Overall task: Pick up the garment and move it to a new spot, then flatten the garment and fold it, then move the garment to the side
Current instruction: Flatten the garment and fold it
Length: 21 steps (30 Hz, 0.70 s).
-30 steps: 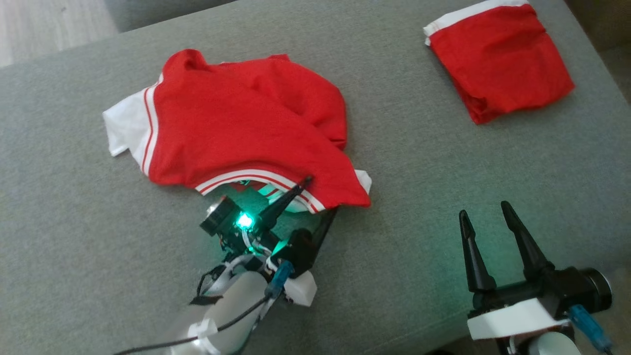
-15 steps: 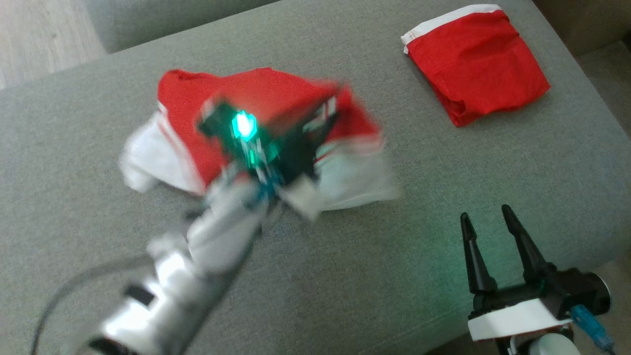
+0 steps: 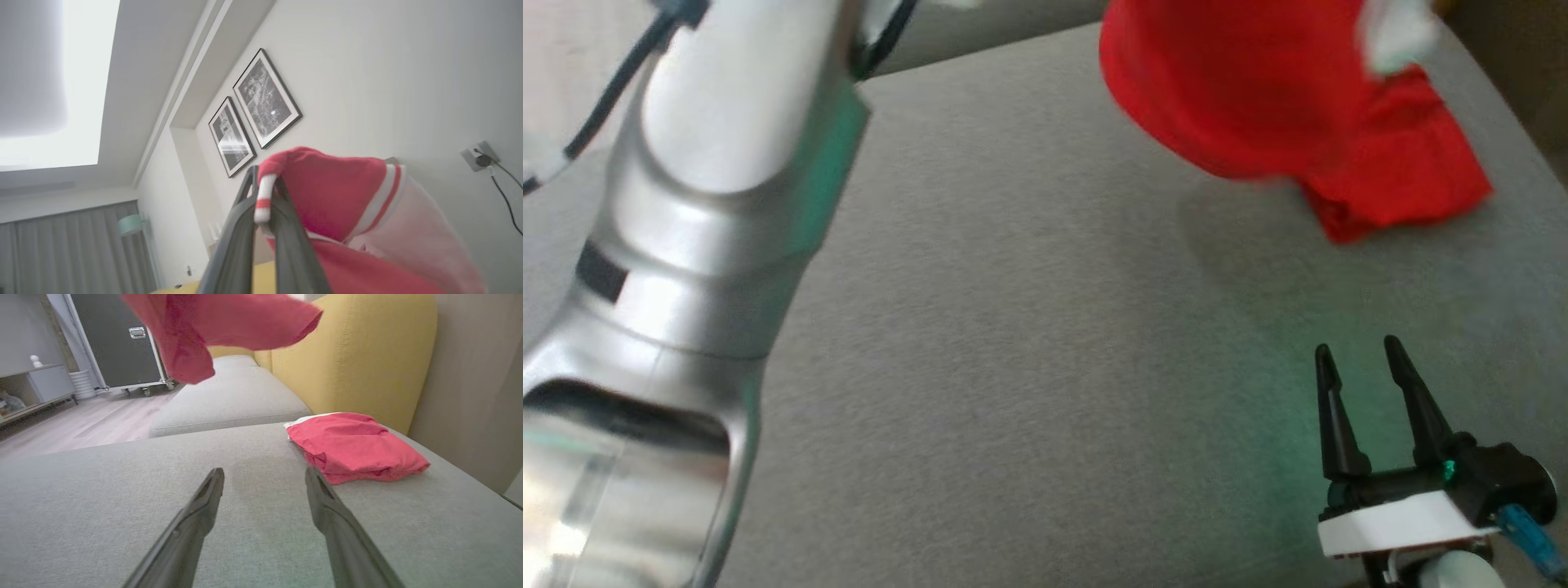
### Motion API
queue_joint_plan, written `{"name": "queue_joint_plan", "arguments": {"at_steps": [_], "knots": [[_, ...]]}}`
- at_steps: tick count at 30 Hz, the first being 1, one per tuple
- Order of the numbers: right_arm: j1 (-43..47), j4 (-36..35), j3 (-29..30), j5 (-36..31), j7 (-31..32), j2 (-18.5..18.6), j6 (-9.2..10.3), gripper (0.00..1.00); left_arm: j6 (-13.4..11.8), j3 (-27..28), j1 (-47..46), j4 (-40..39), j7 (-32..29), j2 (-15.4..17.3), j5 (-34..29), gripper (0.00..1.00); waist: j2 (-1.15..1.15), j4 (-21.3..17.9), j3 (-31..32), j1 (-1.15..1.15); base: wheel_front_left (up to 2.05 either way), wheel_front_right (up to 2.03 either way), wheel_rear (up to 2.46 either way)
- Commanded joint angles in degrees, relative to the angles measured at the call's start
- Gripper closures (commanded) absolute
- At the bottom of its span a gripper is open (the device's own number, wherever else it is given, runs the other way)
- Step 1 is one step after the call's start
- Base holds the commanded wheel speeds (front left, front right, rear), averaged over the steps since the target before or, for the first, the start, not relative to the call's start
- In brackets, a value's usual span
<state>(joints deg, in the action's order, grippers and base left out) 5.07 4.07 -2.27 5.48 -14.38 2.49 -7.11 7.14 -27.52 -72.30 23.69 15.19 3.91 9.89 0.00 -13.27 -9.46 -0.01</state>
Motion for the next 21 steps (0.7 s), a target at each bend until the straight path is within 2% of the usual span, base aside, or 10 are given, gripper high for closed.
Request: {"name": "queue_joint_plan", "arguments": {"at_steps": [1, 6, 12, 15, 19, 20, 21], "knots": [[-0.9, -2.2, -1.0, 0.0, -0.6, 0.4, -0.37, 0.00, 0.2, 2.1, 2.8, -0.7, -0.2, 3.8, 1.1, 1.00, 0.00, 2.8, 1.0, 0.01, 0.00, 0.00, 0.00], [-0.3, -2.7, 0.0, -0.8, -0.6, 0.4, -0.37, 0.00, 0.3, 3.6, 20.0, -1.7, -0.2, 7.3, 4.8, 1.00, 0.00, 6.3, 0.4, 0.01, 0.00, 0.00, 0.00], [-0.4, -2.8, 1.0, -2.5, -0.6, 0.4, -0.37, 0.00, -1.0, 11.2, 42.2, -1.8, -0.2, 11.0, 7.5, 1.00, 0.00, 9.4, -2.3, 0.01, 0.00, 0.00, 0.00], [-0.8, -2.7, 1.0, -3.3, -0.6, 0.4, -0.37, 0.00, -0.8, 15.0, 47.6, -1.3, -0.2, 11.5, 7.6, 1.00, 0.00, 10.3, -3.4, 0.01, 0.00, 0.00, 0.00], [-1.2, -2.4, 1.5, -4.0, -0.6, 0.4, -0.37, 0.00, -0.3, 17.2, 51.0, -1.3, -0.2, 11.1, 6.3, 1.00, 0.00, 11.4, -3.9, 0.01, 0.00, 0.00, 0.00], [-1.1, -2.3, 1.6, -4.1, -0.6, 0.4, -0.37, 0.00, -0.2, 17.9, 51.8, -1.4, -0.2, 10.6, 6.2, 0.93, 0.00, 11.7, -3.7, 0.01, 0.00, 0.00, 0.00], [-0.9, -2.2, 1.6, -4.2, -0.6, 0.4, -0.37, 0.00, -0.3, 18.7, 52.6, -1.4, -0.2, 10.2, 5.7, 0.00, 0.00, 12.0, -3.5, 0.01, 0.00, 0.00, 0.00]]}}
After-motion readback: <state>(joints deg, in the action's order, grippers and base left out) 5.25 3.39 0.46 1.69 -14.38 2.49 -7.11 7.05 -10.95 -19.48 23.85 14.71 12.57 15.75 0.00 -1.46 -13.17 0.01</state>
